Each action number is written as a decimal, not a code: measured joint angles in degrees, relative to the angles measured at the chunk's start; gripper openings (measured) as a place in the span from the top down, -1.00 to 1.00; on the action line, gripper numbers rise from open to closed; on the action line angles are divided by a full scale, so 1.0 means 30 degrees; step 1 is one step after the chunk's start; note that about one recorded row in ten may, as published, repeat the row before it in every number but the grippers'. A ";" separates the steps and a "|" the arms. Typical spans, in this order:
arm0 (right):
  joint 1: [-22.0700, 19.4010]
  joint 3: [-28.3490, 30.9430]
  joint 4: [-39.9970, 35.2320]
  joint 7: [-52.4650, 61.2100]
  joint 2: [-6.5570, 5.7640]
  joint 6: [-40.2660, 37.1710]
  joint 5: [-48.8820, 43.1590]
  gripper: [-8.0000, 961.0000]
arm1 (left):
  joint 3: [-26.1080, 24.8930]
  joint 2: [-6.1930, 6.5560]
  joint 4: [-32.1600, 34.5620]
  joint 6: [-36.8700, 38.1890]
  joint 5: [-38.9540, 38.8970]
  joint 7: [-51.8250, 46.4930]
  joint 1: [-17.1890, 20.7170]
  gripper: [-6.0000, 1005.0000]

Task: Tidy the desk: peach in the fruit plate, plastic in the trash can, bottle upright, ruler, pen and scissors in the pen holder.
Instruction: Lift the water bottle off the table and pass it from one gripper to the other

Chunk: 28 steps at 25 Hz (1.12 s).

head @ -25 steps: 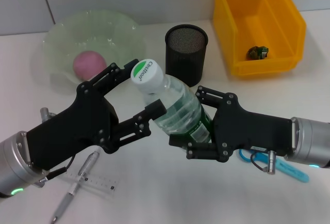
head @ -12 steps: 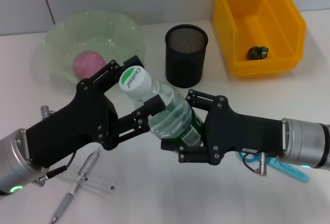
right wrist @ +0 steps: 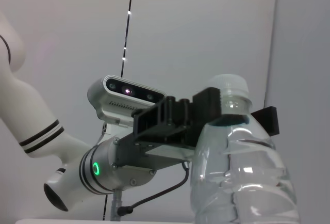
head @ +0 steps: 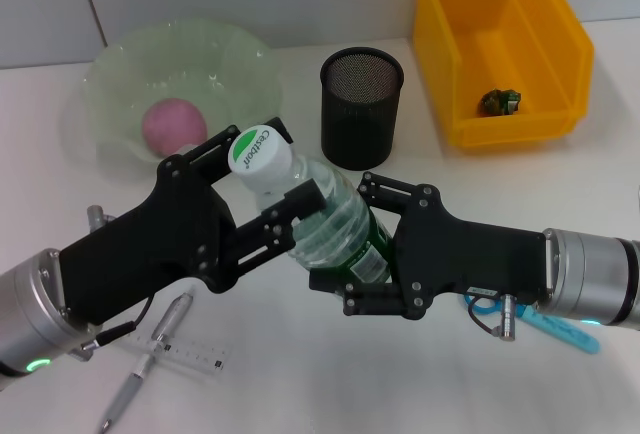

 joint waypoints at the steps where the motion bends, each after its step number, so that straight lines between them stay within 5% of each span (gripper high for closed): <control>1: 0.0007 0.0001 0.0004 -0.0001 0.0000 -0.0011 0.0000 -0.61 | 0.0001 0.0000 -0.0001 -0.0002 0.0007 0.0007 -0.0027 -0.62; 7: 0.0024 -0.0067 0.0031 0.0000 -0.0001 -0.0021 -0.0038 -0.62 | 0.0005 0.0001 0.0027 0.0081 0.0046 0.0164 -0.0110 -0.21; 9: 0.0024 -0.0322 0.0030 0.0000 -0.0001 -0.0022 -0.0041 -0.62 | 0.0005 0.0010 0.0077 0.0087 0.0174 0.0211 -0.0140 0.09; 28: 0.0005 -0.1450 -0.0380 0.1205 -0.0122 -0.0049 -0.0043 -0.72 | 0.0270 0.0040 0.0152 0.0109 0.0289 0.0426 -0.0202 0.09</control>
